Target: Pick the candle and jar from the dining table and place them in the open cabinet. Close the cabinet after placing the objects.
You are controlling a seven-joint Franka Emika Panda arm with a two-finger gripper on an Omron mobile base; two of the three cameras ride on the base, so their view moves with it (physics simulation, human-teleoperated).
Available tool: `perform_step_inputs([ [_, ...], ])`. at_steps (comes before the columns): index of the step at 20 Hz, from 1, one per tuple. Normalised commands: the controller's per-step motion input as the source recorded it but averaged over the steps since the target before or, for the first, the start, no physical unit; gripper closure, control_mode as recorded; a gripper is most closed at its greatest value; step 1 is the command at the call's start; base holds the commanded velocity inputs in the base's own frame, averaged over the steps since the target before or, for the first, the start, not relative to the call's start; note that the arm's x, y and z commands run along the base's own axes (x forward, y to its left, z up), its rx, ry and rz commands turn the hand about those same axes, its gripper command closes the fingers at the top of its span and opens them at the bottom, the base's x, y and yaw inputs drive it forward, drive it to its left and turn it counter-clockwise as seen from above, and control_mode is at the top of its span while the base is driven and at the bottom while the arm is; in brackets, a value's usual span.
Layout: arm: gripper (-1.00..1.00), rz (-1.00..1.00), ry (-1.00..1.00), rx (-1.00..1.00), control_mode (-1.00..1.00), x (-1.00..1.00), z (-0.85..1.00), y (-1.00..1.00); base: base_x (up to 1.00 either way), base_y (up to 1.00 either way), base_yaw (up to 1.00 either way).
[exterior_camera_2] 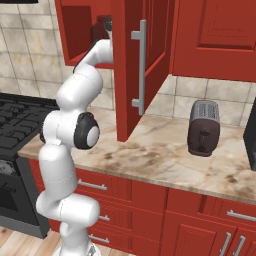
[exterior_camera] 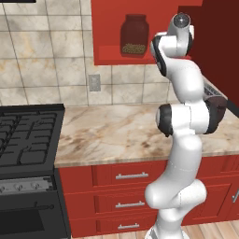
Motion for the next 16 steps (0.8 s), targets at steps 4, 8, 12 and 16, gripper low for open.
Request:
perform_step_inputs([
  [4,1.0,0.0,-0.01,0.0,-1.0,0.21,-0.33,0.0,0.0,0.0,0.0],
  [8,-1.0,0.0,0.0,0.01,-1.0,0.15,-0.15,0.0,0.0,0.0,0.0],
  [12,-1.0,0.03,-0.03,0.04,-1.0,0.02,0.0,-0.03,0.0,0.0,0.0],
  [16,-1.0,0.03,-0.08,0.01,-1.0,0.0,0.0,0.0,0.0,0.0,0.0],
])
